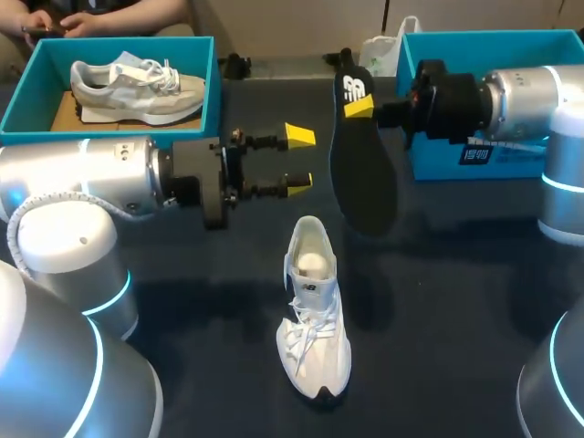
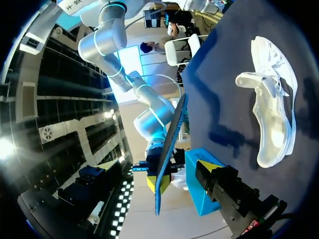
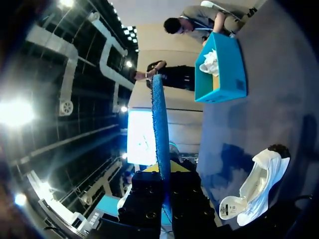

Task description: Take the shoe out of the shoebox, open the shoe tongue, remove and reinsert the insole, then place the shoe into the shoebox

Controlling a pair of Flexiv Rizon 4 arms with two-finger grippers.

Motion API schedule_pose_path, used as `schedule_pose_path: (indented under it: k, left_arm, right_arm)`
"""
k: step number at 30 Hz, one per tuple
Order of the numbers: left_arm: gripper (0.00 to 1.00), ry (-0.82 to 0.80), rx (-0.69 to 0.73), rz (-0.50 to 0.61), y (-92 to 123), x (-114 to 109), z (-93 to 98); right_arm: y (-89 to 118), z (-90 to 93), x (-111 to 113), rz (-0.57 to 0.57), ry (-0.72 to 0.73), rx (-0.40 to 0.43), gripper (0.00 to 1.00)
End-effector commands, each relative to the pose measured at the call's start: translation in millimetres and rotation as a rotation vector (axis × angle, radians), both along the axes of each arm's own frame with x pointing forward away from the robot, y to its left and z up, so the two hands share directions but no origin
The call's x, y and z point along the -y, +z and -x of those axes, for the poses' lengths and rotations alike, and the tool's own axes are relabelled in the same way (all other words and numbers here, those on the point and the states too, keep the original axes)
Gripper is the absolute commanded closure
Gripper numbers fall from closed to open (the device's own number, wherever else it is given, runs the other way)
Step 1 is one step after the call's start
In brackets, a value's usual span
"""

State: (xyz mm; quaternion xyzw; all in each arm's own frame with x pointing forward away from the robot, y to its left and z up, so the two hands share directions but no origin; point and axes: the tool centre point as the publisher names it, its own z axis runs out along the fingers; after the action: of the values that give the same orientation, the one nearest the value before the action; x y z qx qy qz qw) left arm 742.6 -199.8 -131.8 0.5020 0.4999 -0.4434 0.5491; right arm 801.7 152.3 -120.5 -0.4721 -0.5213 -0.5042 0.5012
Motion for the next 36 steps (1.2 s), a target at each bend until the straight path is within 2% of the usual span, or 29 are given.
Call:
schedule_pose_path:
  k: [1, 10, 18, 21, 24, 26, 31, 36]
  left_arm:
    - [0.0, 0.008, -0.006, -0.01, -4.8, 17.4, -14.0]
    - [0.0, 0.012, -0.014, -0.034, -13.6, 31.2, -28.6]
    - [0.01, -0.002, -0.024, -0.037, -19.8, 42.8, -31.7]
    - [0.15, -0.003, -0.029, -0.035, -18.9, 47.9, -32.4]
    - [0.18, -0.004, -0.031, -0.021, -15.3, 50.3, -31.6]
    - [0.26, -0.006, -0.023, -0.018, -13.4, 51.9, -30.5]
    - [0.52, -0.005, -0.011, -0.016, -10.4, 54.5, -29.3]
    - [0.61, -0.007, -0.001, -0.015, -9.6, 53.5, -26.9]
  right_arm:
    - [-6.1, -2.5, -6.8, 0.011, -0.003, -0.015, 1.0]
    - [-10.2, -3.9, -8.7, 0.024, -0.015, -0.031, 1.0]
    - [-10.2, -3.9, -8.7, 0.024, -0.015, -0.031, 1.0]
    - [-10.2, -3.9, -8.7, 0.024, -0.015, -0.031, 1.0]
    - [-10.2, -3.9, -8.7, 0.024, -0.015, -0.031, 1.0]
    - [-10.2, -3.9, -8.7, 0.024, -0.015, -0.031, 1.0]
    - [-10.2, -3.9, -8.7, 0.024, -0.015, -0.031, 1.0]
    - [-10.2, -3.9, -8.7, 0.024, -0.015, -0.031, 1.0]
